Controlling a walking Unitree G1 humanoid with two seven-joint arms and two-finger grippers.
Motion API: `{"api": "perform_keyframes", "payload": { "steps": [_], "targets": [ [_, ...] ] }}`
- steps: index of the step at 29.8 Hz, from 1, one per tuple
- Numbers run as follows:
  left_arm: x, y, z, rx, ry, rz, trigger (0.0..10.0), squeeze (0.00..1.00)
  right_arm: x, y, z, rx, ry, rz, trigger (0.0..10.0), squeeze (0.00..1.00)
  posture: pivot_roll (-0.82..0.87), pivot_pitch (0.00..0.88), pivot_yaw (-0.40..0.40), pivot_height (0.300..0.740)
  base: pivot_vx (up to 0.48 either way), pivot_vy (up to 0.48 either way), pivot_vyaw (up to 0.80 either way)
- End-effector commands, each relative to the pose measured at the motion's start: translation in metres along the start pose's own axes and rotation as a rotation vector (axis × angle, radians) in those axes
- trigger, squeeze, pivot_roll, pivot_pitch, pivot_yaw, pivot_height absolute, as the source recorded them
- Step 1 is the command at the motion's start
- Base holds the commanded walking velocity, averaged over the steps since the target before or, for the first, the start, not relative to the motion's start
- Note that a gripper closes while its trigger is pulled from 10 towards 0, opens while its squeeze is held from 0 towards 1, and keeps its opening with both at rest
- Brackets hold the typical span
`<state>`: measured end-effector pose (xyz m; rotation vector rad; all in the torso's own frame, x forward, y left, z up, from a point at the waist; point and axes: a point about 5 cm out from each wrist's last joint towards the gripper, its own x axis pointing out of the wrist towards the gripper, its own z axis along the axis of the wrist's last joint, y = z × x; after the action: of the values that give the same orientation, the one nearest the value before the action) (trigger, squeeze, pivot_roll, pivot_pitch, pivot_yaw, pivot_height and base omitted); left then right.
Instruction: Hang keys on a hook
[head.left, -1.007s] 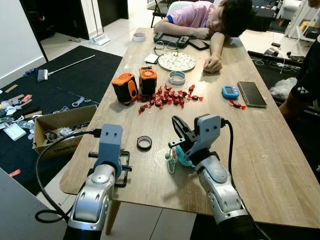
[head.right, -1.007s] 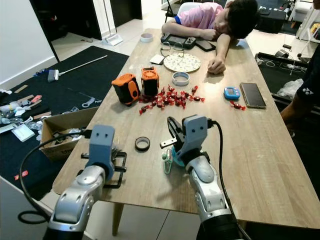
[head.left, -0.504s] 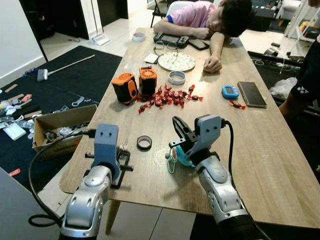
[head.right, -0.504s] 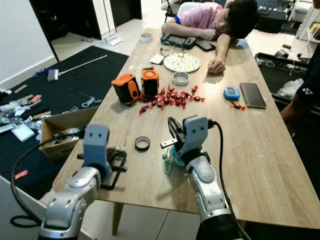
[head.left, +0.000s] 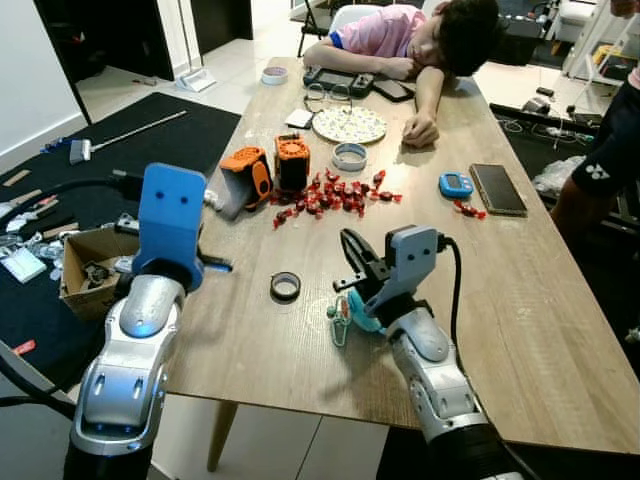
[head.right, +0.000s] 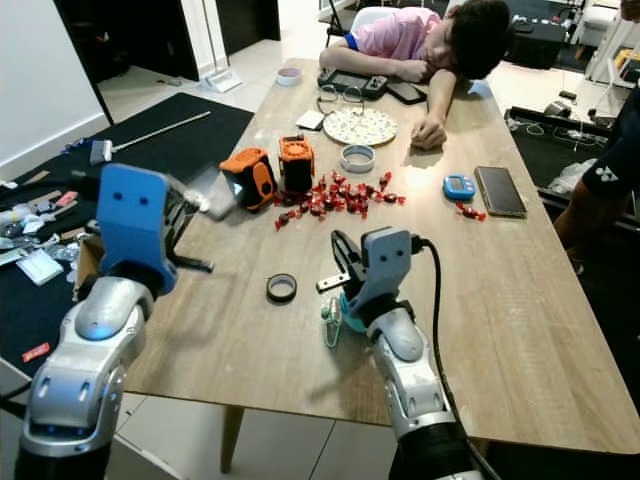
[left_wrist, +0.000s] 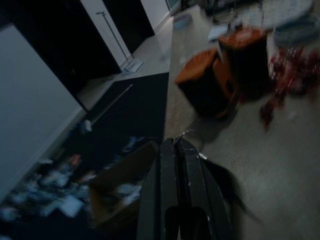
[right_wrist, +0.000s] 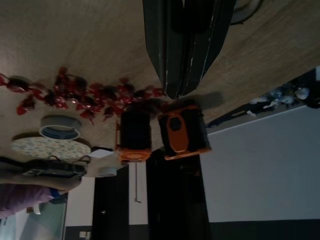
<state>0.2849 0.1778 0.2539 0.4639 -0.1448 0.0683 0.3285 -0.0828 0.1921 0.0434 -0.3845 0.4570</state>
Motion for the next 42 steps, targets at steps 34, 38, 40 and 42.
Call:
{"api": "perform_keyframes", "payload": {
  "steps": [34, 38, 40, 42],
  "targets": [
    [-0.015, -0.011, 0.021, -0.207, -0.249, 0.185, 10.0, 0.0, -0.002, -0.001, 0.009, 0.031, -0.073, -0.072, 10.0, 0.0, 0.23, 0.149, -0.036, 0.74, 0.0, 0.0, 0.0],
    [-0.015, -0.013, 0.022, -0.227, -0.255, 0.198, 10.0, 0.0, -0.004, -0.002, 0.01, 0.031, -0.076, -0.087, 10.0, 0.0, 0.22, 0.145, -0.039, 0.74, 0.0, 0.0, 0.0],
    [-0.014, -0.015, 0.021, -0.234, -0.249, 0.197, 10.0, 0.0, -0.007, -0.003, 0.011, 0.027, -0.079, -0.101, 10.0, 0.0, 0.21, 0.143, -0.04, 0.74, 0.0, 0.0, 0.0],
    [-0.014, -0.017, 0.02, -0.236, -0.245, 0.193, 10.0, 0.0, -0.008, -0.005, 0.012, 0.022, -0.08, -0.109, 10.0, 0.0, 0.21, 0.142, -0.041, 0.74, 0.0, 0.0, 0.0]
  ]
}}
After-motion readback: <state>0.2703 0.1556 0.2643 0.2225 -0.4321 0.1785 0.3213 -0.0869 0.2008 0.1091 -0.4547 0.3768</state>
